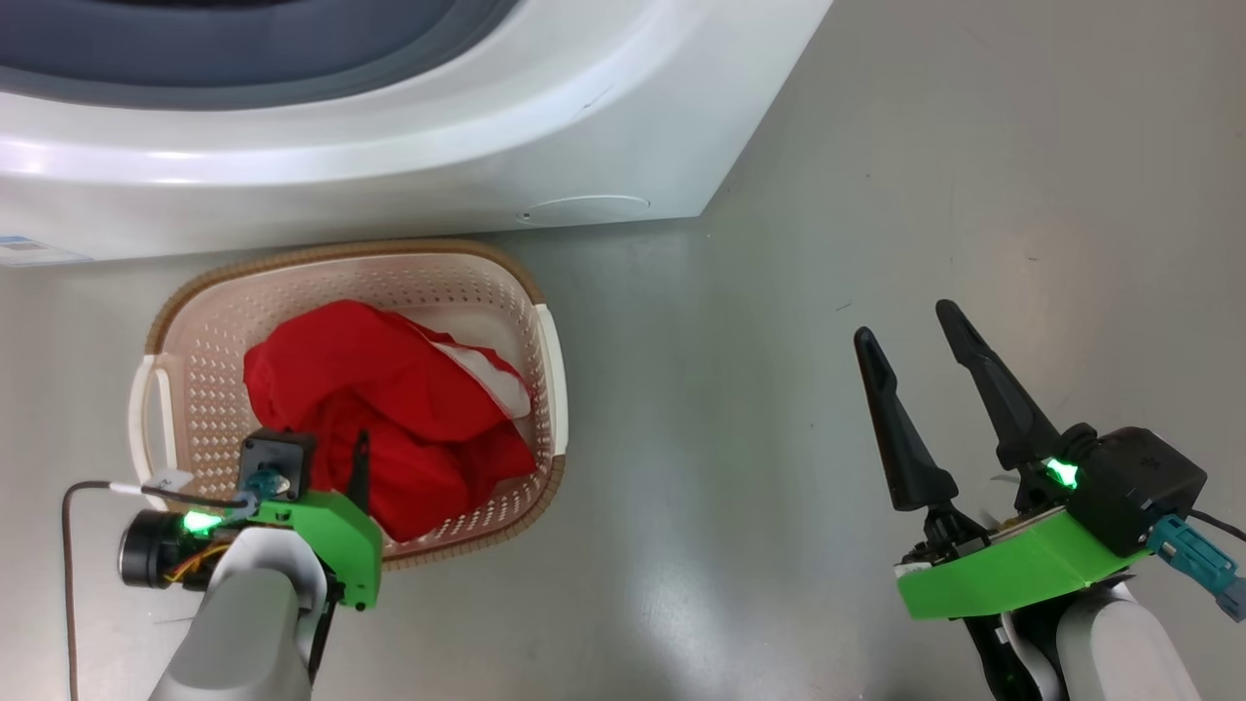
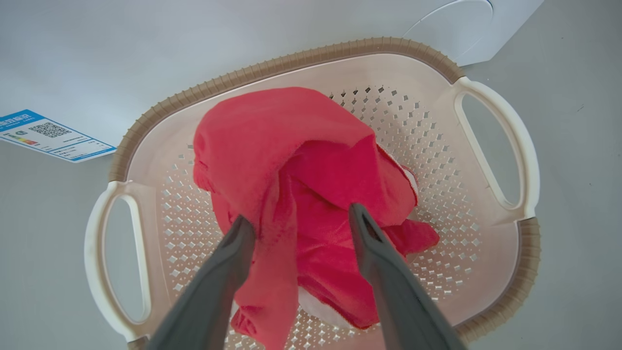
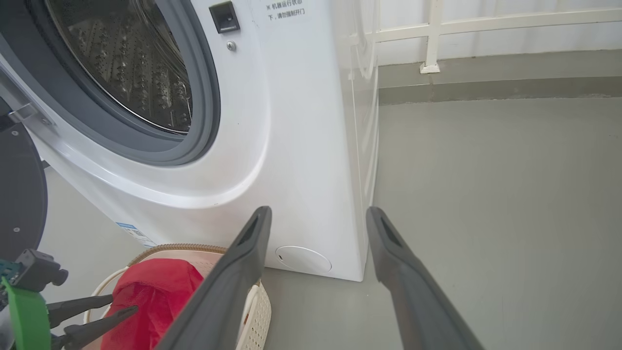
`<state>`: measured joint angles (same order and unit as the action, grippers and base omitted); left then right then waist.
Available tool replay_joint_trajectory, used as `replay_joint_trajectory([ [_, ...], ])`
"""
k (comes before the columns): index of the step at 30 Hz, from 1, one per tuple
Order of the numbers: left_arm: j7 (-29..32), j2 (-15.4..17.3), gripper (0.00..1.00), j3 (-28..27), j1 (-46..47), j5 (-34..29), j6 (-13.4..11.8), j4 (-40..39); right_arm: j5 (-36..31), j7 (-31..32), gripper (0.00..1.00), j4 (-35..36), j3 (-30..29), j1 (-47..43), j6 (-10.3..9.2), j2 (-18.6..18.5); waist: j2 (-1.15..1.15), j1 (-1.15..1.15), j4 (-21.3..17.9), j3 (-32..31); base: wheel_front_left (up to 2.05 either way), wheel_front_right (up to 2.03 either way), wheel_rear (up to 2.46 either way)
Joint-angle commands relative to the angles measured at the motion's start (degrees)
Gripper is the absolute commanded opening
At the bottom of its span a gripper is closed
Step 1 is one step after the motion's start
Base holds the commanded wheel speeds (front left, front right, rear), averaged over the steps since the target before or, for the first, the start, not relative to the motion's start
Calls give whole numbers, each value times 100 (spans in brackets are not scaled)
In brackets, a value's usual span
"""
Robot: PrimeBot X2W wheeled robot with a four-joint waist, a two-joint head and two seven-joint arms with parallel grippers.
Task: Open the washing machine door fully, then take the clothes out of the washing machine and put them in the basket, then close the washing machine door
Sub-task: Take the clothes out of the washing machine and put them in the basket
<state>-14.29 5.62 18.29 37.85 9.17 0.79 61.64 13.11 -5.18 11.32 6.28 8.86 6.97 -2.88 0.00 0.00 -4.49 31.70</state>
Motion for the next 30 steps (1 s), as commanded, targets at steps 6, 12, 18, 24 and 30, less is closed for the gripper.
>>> replay_joint_trajectory([
  [6, -71, 134, 100, -181, -159, 1, -5, -72, -40, -19, 100, 139, 143, -24, 52, 1, 0, 0, 21, -46, 0, 0, 0],
  [12, -71, 129, 100, -217, -288, -22, -102, -283, -17, -32, 100, 102, 144, -27, 52, 1, 0, 0, 31, -131, 0, 0, 0],
  [18, -71, 188, 100, -204, -527, -155, -218, -802, -5, -56, 100, 72, 124, -42, 52, 1, 0, 0, 77, -268, 0, 0, 0],
  [24, -71, 194, 100, -295, -830, -205, -316, -1497, 18, -78, 100, 11, 140, -56, 52, 1, 0, 0, 126, -459, 0, 0, 0],
  [30, -71, 180, 100, -442, -1219, -228, -389, -2304, 33, -102, 100, -46, 157, -82, 52, 1, 0, 0, 151, -693, 0, 0, 0],
])
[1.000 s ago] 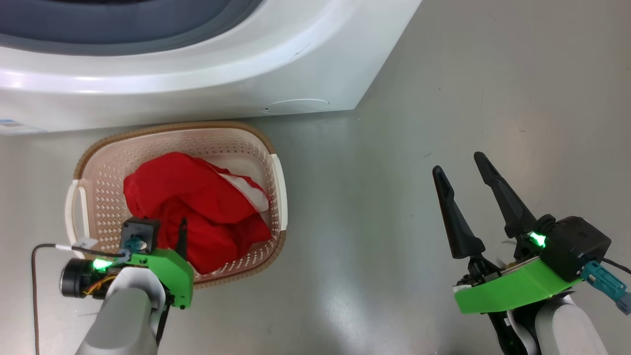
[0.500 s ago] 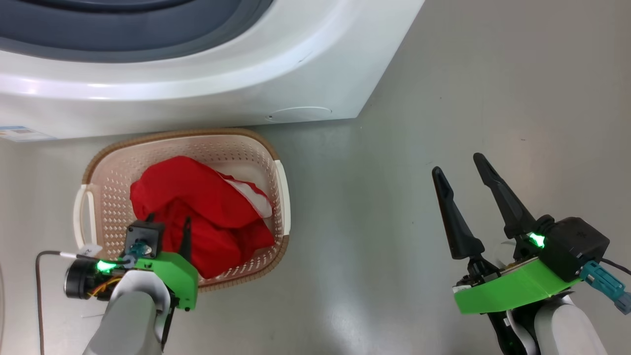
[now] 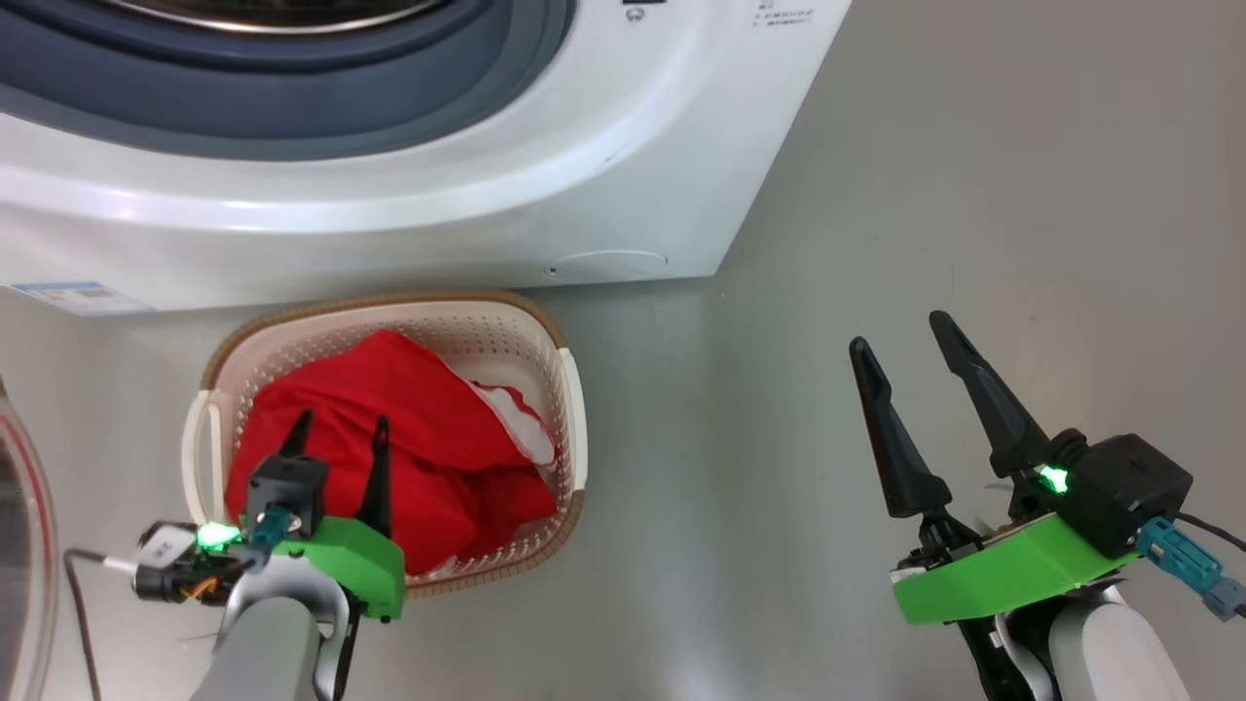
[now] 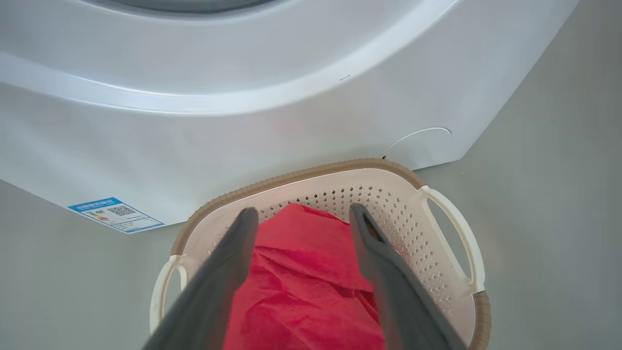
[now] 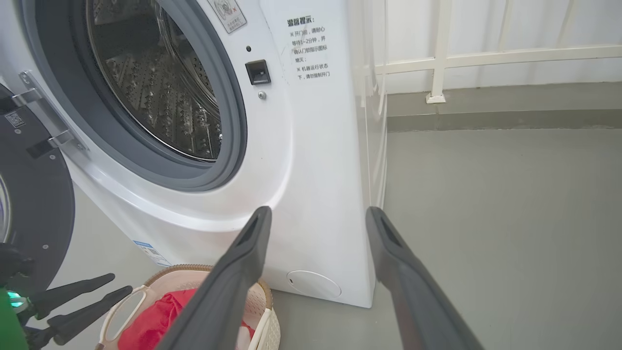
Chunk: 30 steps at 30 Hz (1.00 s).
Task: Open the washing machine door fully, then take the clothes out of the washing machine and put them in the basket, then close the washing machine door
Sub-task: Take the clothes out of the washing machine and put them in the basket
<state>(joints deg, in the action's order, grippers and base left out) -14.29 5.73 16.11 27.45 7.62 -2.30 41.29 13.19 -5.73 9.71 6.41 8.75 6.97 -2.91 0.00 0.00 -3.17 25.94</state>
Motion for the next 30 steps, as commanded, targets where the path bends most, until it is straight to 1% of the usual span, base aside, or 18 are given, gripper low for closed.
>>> replay_joint_trajectory([
  [1, -71, 164, 100, -255, -250, -77, -93, -427, 28, -52, 100, 111, 146, -80, 52, 3, 0, 0, 22, -154, 0, 0, 0],
  [18, -71, 54, 100, -602, -1492, -100, -228, -2601, 92, -69, 100, -3, 121, -355, 52, 3, 0, 0, 9, -910, 0, 0, 0],
  [30, -54, -4, 100, -687, -2436, -12, -426, -3886, 109, 10, 100, 62, 44, -695, 52, 3, 0, 0, 4, -1508, 0, 0, 0],
])
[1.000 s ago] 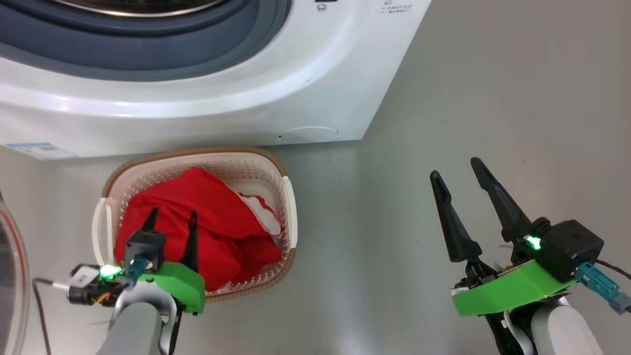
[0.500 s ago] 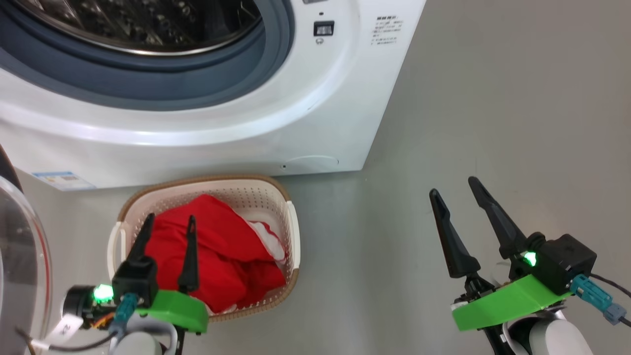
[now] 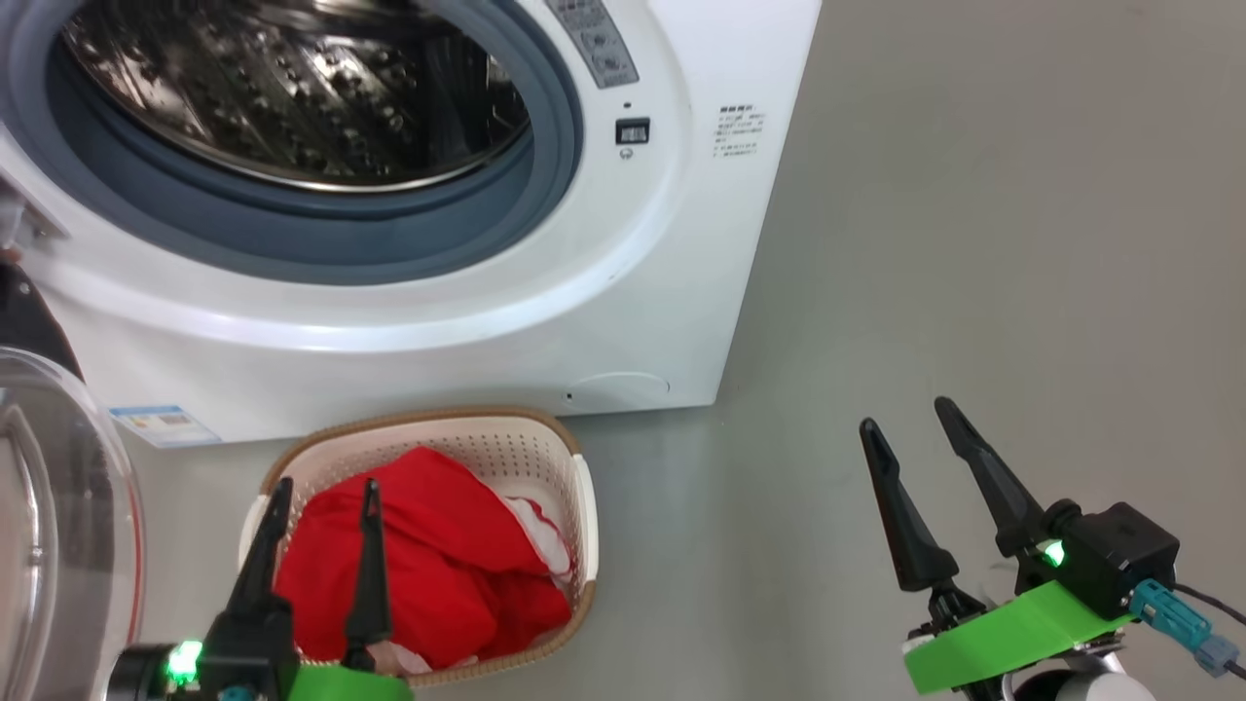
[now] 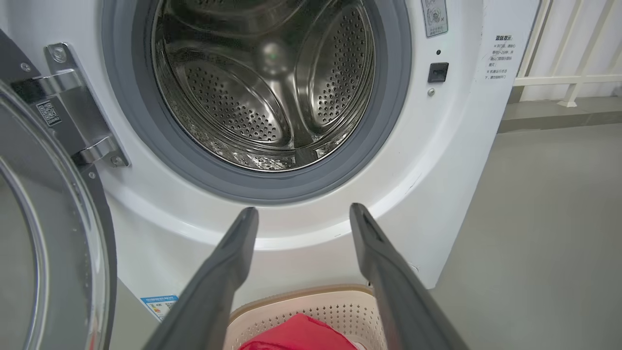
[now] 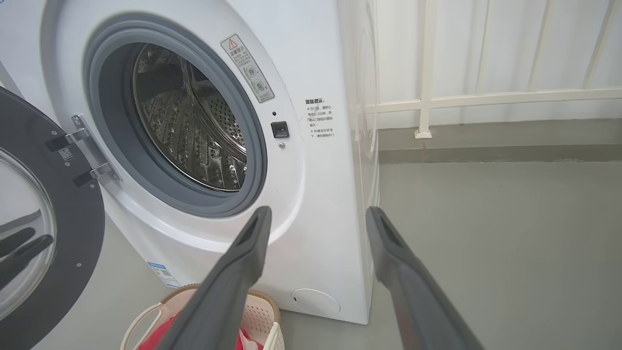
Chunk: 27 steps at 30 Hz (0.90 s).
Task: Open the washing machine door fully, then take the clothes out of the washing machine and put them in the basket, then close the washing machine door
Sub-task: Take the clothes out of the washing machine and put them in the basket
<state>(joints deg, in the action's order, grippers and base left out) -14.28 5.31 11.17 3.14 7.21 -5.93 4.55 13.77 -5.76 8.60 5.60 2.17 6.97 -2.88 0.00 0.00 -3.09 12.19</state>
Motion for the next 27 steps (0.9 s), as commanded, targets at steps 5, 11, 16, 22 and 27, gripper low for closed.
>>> replay_joint_trajectory([
  [5, 80, 26, 100, -164, -328, 21, -193, -787, 49, 69, 100, 263, 101, -178, 52, 1, 0, 0, -8, -314, 0, 0, 0],
  [11, 295, 28, 100, -133, -681, 18, -317, -1282, 70, 119, 100, 345, 114, -353, 52, 1, 0, 0, -26, -518, 0, 0, 0],
  [16, 384, 9, 100, -135, -943, 75, -417, -1532, 81, 166, 100, 369, 124, -506, 52, 1, 0, 0, -23, -736, 0, 0, 0],
  [22, 494, -9, 100, -106, -1209, 98, -525, -1789, 94, 231, 100, 425, 98, -703, 52, 1, 0, 0, 10, -971, 0, 0, 0],
  [27, 566, -2, 100, -97, -1360, 105, -585, -1963, 133, 255, 100, 478, 81, -813, 52, 1, 0, 0, 17, -1073, 0, 0, 0],
])
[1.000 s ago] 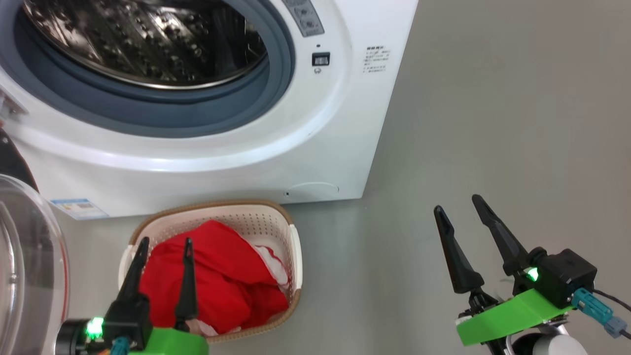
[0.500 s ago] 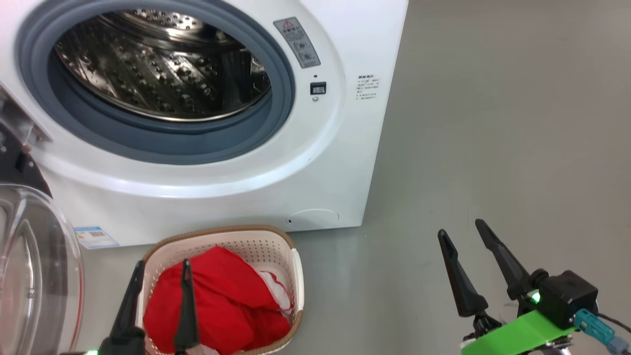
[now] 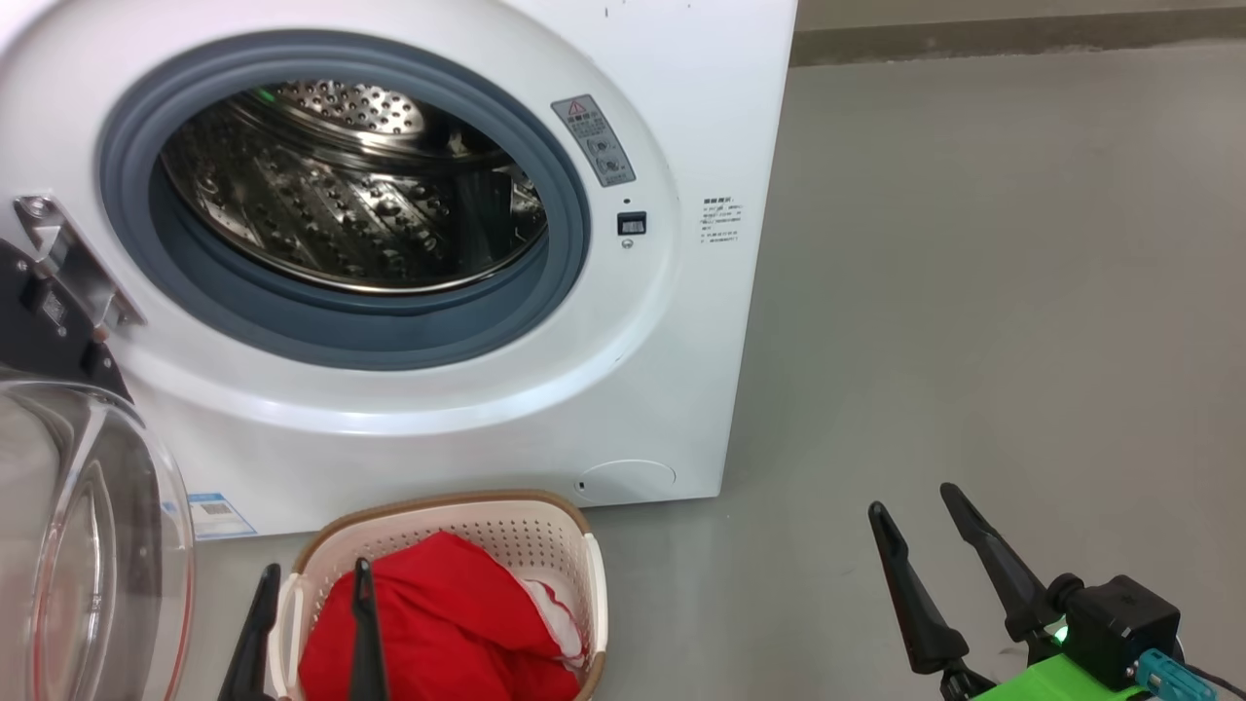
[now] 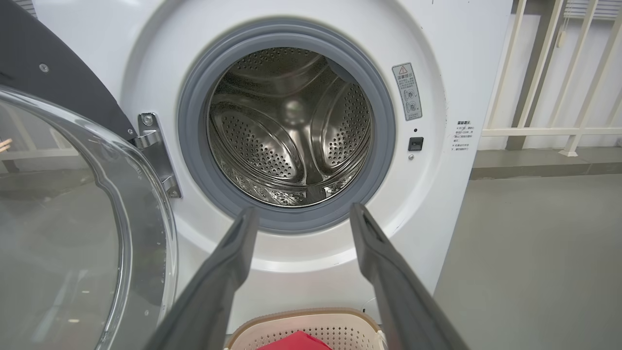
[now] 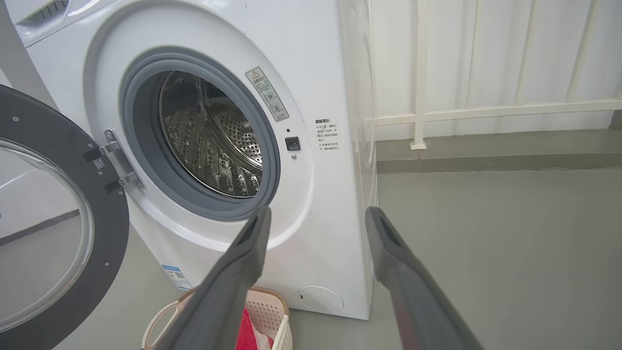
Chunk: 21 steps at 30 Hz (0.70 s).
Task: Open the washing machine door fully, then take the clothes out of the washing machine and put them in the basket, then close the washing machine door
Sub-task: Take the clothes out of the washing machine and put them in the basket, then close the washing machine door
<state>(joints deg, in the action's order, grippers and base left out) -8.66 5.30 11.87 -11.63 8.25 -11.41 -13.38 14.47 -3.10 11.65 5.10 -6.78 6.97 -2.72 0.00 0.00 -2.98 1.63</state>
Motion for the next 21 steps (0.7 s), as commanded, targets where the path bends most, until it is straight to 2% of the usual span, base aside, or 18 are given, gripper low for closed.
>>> replay_joint_trajectory([
  [1, 16, 0, 100, -164, 99, 5, -44, -195, 72, -11, 100, 179, 127, 65, 52, -16, 0, 0, 6, -34, 0, 0, 0],
  [21, 105, 60, 100, -138, -126, 140, -79, -367, 147, 15, 100, 211, 123, -120, 52, -16, 0, 0, -1, -243, 0, 0, 0],
])
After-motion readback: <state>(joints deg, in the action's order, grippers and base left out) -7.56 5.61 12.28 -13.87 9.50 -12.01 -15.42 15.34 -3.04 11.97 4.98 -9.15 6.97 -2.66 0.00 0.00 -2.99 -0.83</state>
